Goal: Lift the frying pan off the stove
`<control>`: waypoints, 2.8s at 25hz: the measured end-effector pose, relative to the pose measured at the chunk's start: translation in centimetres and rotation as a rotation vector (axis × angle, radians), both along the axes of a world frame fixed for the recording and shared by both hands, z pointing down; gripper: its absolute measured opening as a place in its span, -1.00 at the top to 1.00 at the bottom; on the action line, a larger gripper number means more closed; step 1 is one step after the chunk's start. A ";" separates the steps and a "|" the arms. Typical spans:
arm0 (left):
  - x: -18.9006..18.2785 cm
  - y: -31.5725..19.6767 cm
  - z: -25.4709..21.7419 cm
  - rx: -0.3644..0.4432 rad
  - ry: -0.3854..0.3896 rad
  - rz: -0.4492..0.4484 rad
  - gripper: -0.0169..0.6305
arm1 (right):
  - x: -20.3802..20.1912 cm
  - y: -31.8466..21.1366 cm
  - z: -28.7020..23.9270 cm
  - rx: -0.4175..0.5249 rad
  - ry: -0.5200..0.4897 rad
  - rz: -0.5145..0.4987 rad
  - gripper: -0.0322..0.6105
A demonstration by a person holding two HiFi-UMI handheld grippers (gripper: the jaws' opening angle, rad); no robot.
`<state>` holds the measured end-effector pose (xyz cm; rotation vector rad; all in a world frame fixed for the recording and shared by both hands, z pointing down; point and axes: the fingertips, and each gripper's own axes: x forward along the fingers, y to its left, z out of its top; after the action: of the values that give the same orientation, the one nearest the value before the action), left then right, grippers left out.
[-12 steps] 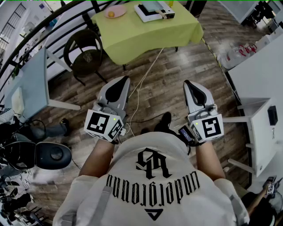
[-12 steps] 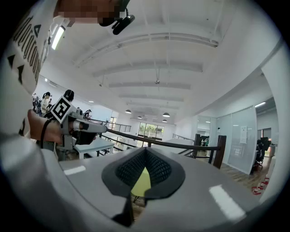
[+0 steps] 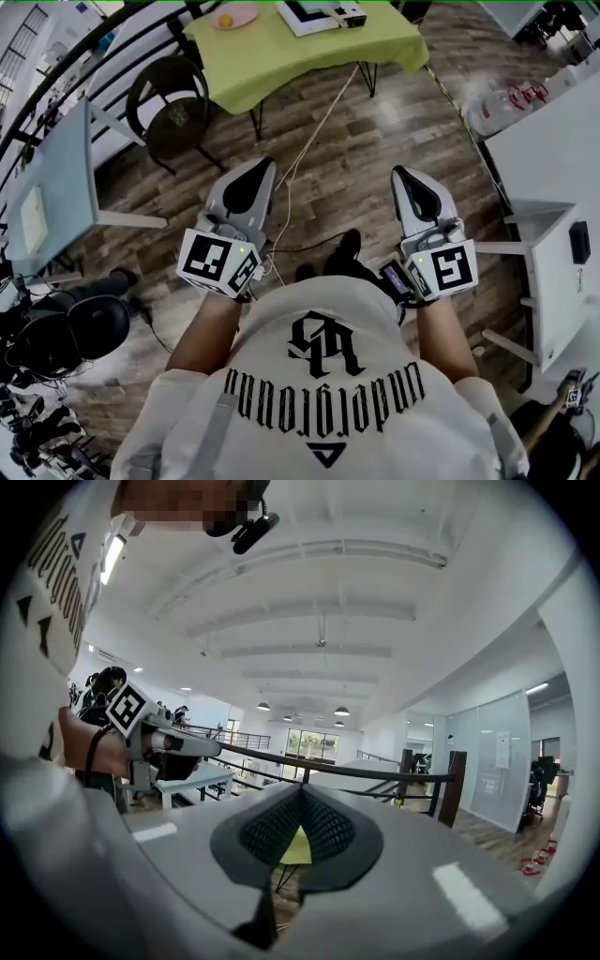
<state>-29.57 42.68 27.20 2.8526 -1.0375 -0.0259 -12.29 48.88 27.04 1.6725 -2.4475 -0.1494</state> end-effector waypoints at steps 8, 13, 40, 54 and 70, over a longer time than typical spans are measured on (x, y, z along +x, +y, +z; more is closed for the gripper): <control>5.4 -4.3 1.9 -0.040 -0.018 0.031 0.93 | 5.9 -4.1 1.3 -0.012 -0.045 0.037 0.89; 10.6 -8.1 2.5 -0.054 -0.028 0.035 0.93 | 11.3 -7.8 1.6 -0.018 -0.052 0.037 0.89; 23.1 -29.3 2.2 -0.045 -0.014 0.063 0.93 | 20.1 -29.5 1.7 -0.076 -0.054 -0.055 0.89; 18.9 -43.4 1.8 -0.045 -0.004 0.123 0.93 | 14.7 -43.6 1.0 -0.091 -0.061 -0.052 0.89; 22.3 -53.2 3.6 -0.094 -0.024 0.044 0.93 | 17.7 -55.7 3.3 -0.127 -0.065 -0.162 0.89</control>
<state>-7.25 -10.50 30.83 2.7965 -0.9526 0.0598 5.44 -6.81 30.30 1.4498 -2.5795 0.0396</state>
